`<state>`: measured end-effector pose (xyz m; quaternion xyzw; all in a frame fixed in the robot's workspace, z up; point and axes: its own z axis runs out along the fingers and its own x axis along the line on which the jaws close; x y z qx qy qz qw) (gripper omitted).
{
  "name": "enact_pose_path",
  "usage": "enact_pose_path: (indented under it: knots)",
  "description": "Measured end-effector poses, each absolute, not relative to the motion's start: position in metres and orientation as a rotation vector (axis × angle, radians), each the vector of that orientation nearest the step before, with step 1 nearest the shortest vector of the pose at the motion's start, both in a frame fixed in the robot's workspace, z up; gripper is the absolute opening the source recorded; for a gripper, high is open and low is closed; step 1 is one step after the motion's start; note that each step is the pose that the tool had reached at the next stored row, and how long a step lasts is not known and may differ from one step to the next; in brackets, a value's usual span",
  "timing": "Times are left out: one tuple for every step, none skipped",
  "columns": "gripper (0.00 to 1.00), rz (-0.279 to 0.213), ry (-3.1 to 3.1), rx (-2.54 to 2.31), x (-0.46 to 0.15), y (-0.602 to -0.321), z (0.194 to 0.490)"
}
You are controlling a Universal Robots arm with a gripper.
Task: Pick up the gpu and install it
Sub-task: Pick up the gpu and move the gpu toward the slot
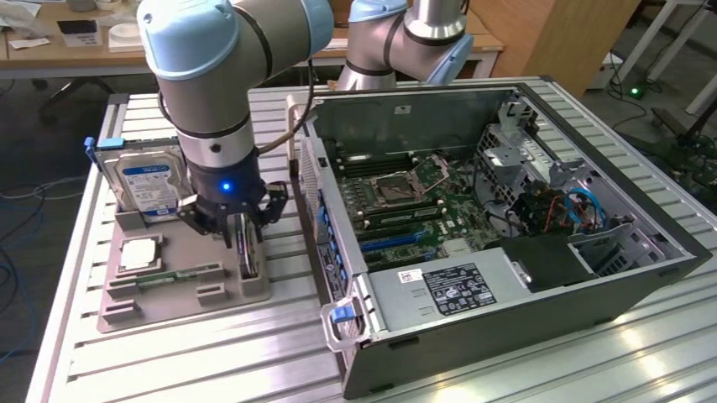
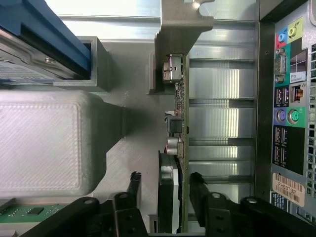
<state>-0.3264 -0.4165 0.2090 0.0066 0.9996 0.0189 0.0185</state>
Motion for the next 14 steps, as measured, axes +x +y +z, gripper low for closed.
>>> enact_pose_path:
  knots:
    - [0.51, 0.059, 3.104, 0.021, -0.3264, -0.4165, 0.2091]
    - [0.51, 0.058, 3.104, 0.021, -0.3264, -0.4165, 0.2091]
    - [0.44, 0.058, 3.104, 0.021, -0.3264, -0.4165, 0.2091]
    - [0.44, 0.058, 3.104, 0.021, -0.3264, -0.4165, 0.2091]
    - [0.44, 0.058, 3.104, 0.021, -0.3264, -0.4165, 0.2091]
    - [0.44, 0.058, 3.104, 0.021, -0.3264, -0.4165, 0.2090]
    - [0.43, 0.058, 3.104, 0.021, -0.3264, -0.4165, 0.2090]
    - [0.43, 0.058, 3.104, 0.021, -0.3264, -0.4165, 0.2090]
    - [0.43, 0.058, 3.104, 0.021, -0.3264, -0.4165, 0.2090]
    - [0.36, 0.058, 3.104, 0.021, -0.3264, -0.4165, 0.2090]
    - [0.36, 0.058, 3.104, 0.021, -0.3264, -0.4165, 0.2090]
    - [0.36, 0.058, 3.104, 0.021, -0.3264, -0.4165, 0.2090]
    - [0.36, 0.058, 3.104, 0.021, -0.3263, -0.4164, 0.2089]
    - [0.36, 0.058, 3.104, 0.021, -0.3262, -0.4164, 0.2089]
